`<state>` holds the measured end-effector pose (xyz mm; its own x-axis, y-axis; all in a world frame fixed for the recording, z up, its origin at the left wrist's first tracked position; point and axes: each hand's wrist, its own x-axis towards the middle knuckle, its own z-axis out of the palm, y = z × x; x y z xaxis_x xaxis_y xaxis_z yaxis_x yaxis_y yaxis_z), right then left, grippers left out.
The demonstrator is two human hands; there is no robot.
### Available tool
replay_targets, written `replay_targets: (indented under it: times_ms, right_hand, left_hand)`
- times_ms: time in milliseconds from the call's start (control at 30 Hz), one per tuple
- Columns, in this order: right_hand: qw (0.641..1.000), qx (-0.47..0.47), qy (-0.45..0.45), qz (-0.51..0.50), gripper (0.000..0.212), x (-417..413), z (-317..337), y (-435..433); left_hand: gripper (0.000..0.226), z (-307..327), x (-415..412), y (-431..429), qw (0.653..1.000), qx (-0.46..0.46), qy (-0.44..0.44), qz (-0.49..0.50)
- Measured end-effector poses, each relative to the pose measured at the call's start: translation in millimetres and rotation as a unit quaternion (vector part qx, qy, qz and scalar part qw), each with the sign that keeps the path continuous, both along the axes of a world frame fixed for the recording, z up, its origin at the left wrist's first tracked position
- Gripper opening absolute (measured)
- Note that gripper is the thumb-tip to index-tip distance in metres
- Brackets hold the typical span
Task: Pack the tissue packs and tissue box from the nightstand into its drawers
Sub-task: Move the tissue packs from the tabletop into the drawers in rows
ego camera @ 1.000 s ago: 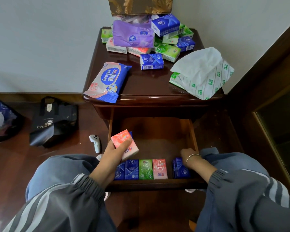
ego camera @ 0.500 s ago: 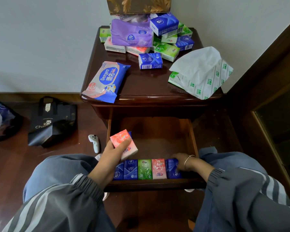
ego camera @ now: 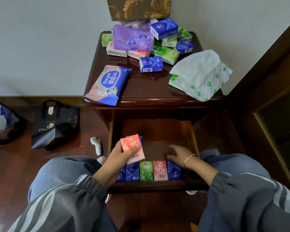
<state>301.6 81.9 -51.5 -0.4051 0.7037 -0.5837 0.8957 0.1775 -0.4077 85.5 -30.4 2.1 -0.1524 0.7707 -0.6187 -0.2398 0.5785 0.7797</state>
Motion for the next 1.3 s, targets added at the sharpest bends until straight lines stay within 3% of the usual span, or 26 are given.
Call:
replay_targets:
  times_ms: [100,200,333,500,633,700,767,833,1033,1167,1300]
  right_hand:
    - [0.973,-0.043,0.213,-0.077,0.036,-14.4,39.5,1.4]
    - [0.949,-0.136,0.282,-0.041,0.038,-25.3,67.1,-2.3]
    - [0.960,-0.142,0.236,0.047,0.045,-32.0,73.1,-2.9]
    - [0.961,-0.189,0.191,0.061,0.053,-24.4,69.9,8.5]
    - [0.978,-0.119,0.161,0.057,0.045,-1.5,65.6,37.0]
    - [0.990,-0.085,0.099,0.059,0.045,18.3,64.1,57.3]
    - [0.993,-0.055,0.000,0.108,0.044,34.4,60.5,70.6]
    - [0.981,-0.049,-0.083,0.168,0.044,41.4,53.8,72.8]
    - [0.926,0.024,-0.238,0.294,0.046,38.3,21.3,67.9]
    - [0.920,0.032,-0.250,0.300,0.046,40.9,8.0,67.9]
    - [0.923,0.060,-0.240,0.294,0.045,47.3,-1.5,66.2]
  left_hand:
    - [0.048,-0.5,5.7,-0.4,0.997,0.004,0.049,-0.060]
    - [0.049,-5.0,14.2,-1.1,0.986,0.020,0.088,-0.140]
    - [0.053,-9.1,24.8,0.2,0.970,0.032,0.137,-0.200]
    - [0.074,-10.6,34.6,4.8,0.965,0.052,0.159,-0.200]
    - [0.093,-14.6,41.1,7.0,0.952,0.075,0.156,-0.254]
    - [0.091,-19.3,38.0,7.0,0.918,0.062,0.257,-0.296]
    - [0.076,-25.3,34.0,4.9,0.850,0.033,0.368,-0.376]
    - [0.067,-29.8,32.1,1.9,0.799,0.003,0.410,-0.440]
    - [0.066,-45.4,28.3,-3.0,0.746,-0.013,0.454,-0.487]
    - [0.070,-59.1,22.9,-7.8,0.718,-0.015,0.489,-0.495]
    - [0.067,-70.7,20.0,-9.5,0.709,-0.053,0.468,-0.525]
